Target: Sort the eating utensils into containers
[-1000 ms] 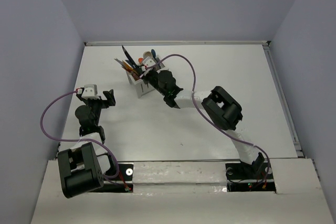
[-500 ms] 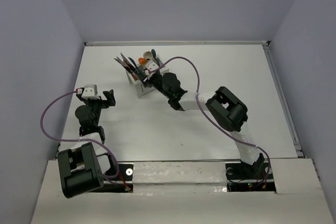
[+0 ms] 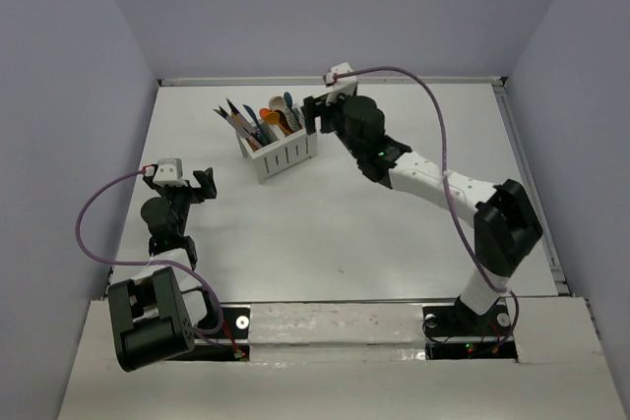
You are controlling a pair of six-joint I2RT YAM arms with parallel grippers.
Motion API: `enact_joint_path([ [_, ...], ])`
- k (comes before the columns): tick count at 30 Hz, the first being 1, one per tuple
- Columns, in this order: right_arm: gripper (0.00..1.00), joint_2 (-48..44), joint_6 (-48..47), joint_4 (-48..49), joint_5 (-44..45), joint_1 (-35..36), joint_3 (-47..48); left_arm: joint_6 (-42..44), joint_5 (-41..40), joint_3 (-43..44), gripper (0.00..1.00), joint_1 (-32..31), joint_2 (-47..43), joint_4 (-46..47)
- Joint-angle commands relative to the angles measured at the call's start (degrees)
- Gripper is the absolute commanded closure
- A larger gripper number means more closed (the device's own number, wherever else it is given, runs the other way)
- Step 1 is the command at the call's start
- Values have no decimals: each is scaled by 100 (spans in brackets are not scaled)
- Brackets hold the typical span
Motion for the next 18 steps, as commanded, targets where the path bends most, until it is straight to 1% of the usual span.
enact_joint_path([
  [1, 19, -783, 2108, -1656, -131, -1506, -1145, 104, 15, 127, 1, 12, -42, 323],
  [2, 19, -1081, 2375, -1675, -377, -2145, -1409, 104, 6, 127, 1, 12, -42, 323],
  [3, 19, -1214, 2647, -1666, -684, -2429, -1681, 104, -3, 127, 1, 12, -42, 323],
  [4, 19, -1337, 2972, -1658, -704, -2641, -2163, 104, -3, 127, 1, 12, -42, 323],
  [6, 18, -1662, 3072, -1623, -478, -2976, -2570, 104, -46, 127, 1, 21, -50, 331],
  [9, 16, -1901, 3090, -1614, 128, -2977, -3037, 104, -38, 127, 1, 12, -42, 331],
  [11, 14, -1936, 3081, -1649, 227, -2977, -3195, 104, -38, 127, 1, 12, -42, 323],
  [16, 14, -1831, 3125, -2096, 534, -2977, -3187, 104, -47, 127, 1, 12, -50, 323],
  [18, 15, -1822, 3134, -2106, 544, -2977, -3266, 104, -55, 118, 1, 12, -59, 331],
])
